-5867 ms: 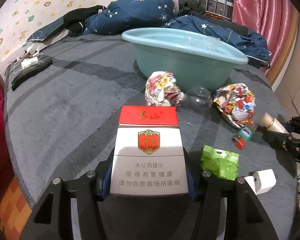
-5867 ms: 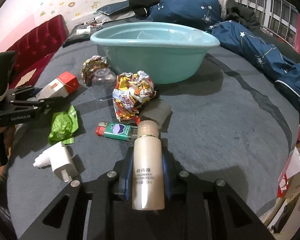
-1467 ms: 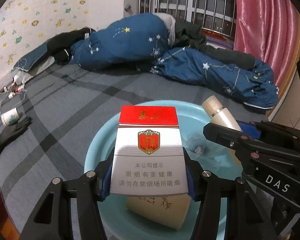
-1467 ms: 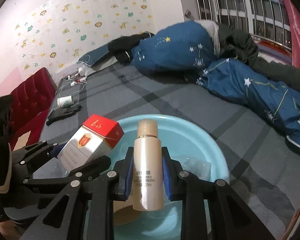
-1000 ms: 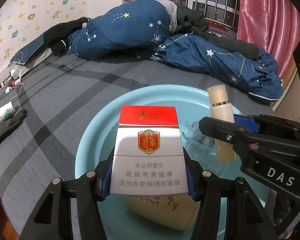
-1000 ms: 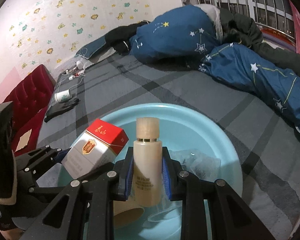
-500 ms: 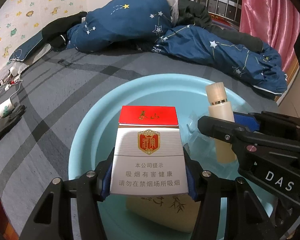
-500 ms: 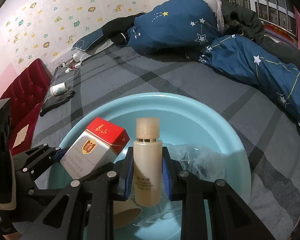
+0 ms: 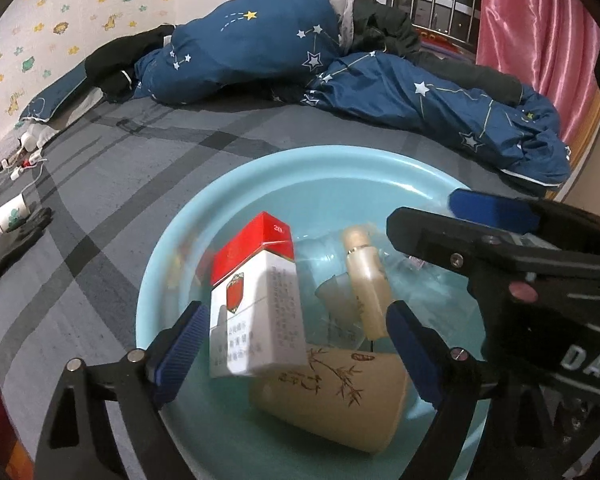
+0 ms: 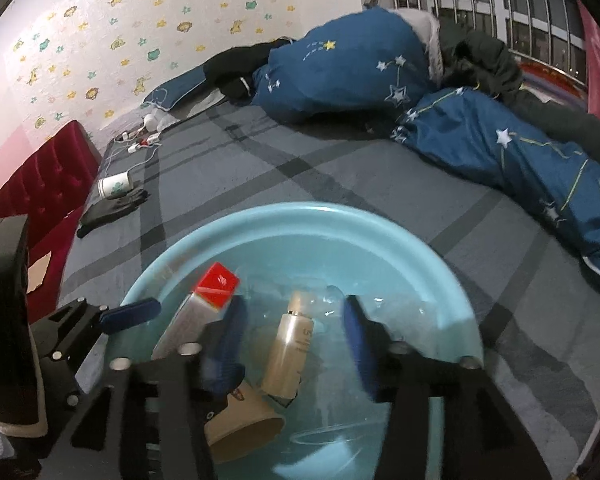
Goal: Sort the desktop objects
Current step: 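Open both tools to drop the cigarette pack and lotion bottle into the basin, then withdraw both open tools from the basin toward the remaining clutter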
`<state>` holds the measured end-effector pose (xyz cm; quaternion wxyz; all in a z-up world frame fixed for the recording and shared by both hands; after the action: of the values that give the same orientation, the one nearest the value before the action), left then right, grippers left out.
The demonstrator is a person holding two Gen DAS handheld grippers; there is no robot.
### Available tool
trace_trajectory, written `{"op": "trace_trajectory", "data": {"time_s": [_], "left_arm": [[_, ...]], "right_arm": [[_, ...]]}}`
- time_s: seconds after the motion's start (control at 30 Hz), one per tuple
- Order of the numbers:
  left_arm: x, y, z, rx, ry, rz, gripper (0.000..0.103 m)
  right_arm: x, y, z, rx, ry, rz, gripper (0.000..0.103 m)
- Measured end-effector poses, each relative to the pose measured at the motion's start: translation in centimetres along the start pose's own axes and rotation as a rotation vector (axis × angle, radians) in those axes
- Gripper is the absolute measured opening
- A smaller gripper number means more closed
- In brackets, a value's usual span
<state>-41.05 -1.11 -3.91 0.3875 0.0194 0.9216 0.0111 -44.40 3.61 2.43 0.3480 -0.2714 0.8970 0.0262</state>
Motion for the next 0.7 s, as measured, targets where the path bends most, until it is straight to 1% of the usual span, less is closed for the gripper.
{"op": "trace_trajectory", "data": {"time_s": [0.03, 0.07, 0.1, 0.13, 0.2, 0.37, 0.57, 0.7], "left_arm": [[-0.1, 0.0, 0.0, -0.002, 0.001, -0.005, 0.103], [-0.3, 0.0, 0.1, -0.005, 0.002, -0.005, 0.103], [-0.5, 0.1, 0.1, -0.007, 0.003, -0.004, 0.103], [-0.6, 0.1, 0.2, -0.006, 0.005, -0.005, 0.103], [-1.1, 0.1, 0.2, 0.0, 0.01, -0.011, 0.103], [-2.2, 0.0, 0.2, -0.001, 0.023, -0.022, 0.103], [-3.7, 0.1, 0.6, -0.007, 0.028, -0.022, 0.103], [-4.8, 0.1, 1.0, -0.011, 0.036, -0.028, 0.103]], "right_arm": [[-0.2, 0.1, 0.0, 0.006, 0.001, 0.001, 0.075], [-0.3, 0.2, 0.0, 0.011, 0.001, 0.004, 0.079], [-0.5, 0.3, -0.1, 0.017, 0.002, 0.009, 0.086], [-0.7, 0.4, -0.1, 0.025, 0.005, 0.014, 0.091], [-0.9, 0.6, -0.1, 0.036, 0.004, 0.013, 0.096], [-1.9, 0.7, 0.0, 0.049, 0.0, 0.008, 0.102], [-3.7, 0.3, 0.2, 0.055, 0.003, -0.005, 0.103], [-5.2, -0.2, 0.6, 0.034, 0.007, 0.006, 0.103]]}}
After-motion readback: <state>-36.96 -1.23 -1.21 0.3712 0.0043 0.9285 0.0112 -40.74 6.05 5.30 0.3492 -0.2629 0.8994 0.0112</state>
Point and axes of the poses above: each gripper's, at about its wrist camera, not at the fingertips, and x roughly the way its jaws point, y to its right, z to its underside, the point moved 9 cm from there along x, roughly the way its jaws point, and after that the axes turned 5 degrees about y, right-handed, at the moved point
